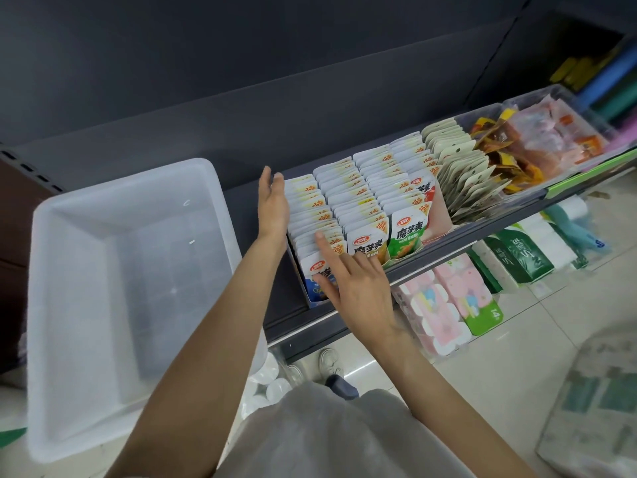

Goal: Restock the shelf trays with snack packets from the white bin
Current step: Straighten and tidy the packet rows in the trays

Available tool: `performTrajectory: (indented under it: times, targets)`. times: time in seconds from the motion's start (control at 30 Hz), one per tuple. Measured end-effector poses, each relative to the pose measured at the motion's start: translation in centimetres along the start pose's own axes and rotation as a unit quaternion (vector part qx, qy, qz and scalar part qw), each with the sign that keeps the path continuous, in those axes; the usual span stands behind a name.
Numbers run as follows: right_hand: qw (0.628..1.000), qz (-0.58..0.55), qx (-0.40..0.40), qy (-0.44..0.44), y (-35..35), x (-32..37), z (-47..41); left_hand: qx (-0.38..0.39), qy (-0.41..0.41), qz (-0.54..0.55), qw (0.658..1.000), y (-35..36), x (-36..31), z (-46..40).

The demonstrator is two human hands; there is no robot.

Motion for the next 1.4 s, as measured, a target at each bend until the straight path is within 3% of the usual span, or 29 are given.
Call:
performTrajectory:
  times: [0.23, 0.37, 0.5, 0.7, 1.0, 1.4]
  targets:
    - [0.999, -0.015, 0.027, 0.012, 0.5, -0.1, -0.2, 0.026, -0.021, 0.045, 0.998, 0.4, 0.0, 0.6]
    - [0.997, -0.056, 0.026, 0.036, -0.1, -0.1, 0.5, 0.037, -0.075, 0.068, 0.994, -0.7, 2.9, 0.0]
    - [0.990, -0.125, 0.033, 0.058, -0.2, -0.9, 2.8, 0.040, -0.065, 0.103, 0.992, -1.1, 2.4, 6.3]
    - [0.996, -0.068, 0.053, 0.033, 0.4, -1.5, 5.2, 0.110, -0.062, 0.082, 0.989, 0.7, 5.0, 9.5]
    - [0.999, -0.033, 0.028, -0.006, -1.0, -1.7, 4.9, 0.088, -0.046, 0.130, 0.987, 1.0, 5.6, 9.2]
    - [0.992, -0.103, 0.074, -0.025, 0.4, -2.9, 5.1, 0.028, -0.047, 0.176, 0.983, 1.3, 5.3, 9.9]
Point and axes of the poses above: each hand's wrist, its own z-axis away from the middle knuckle, its own y-axis out of the palm, x = y × z, the point moved 5 cm from there along -z, towards the middle knuckle, and after that the axes turned 2 degrees about -z, right-handed, at the moved point
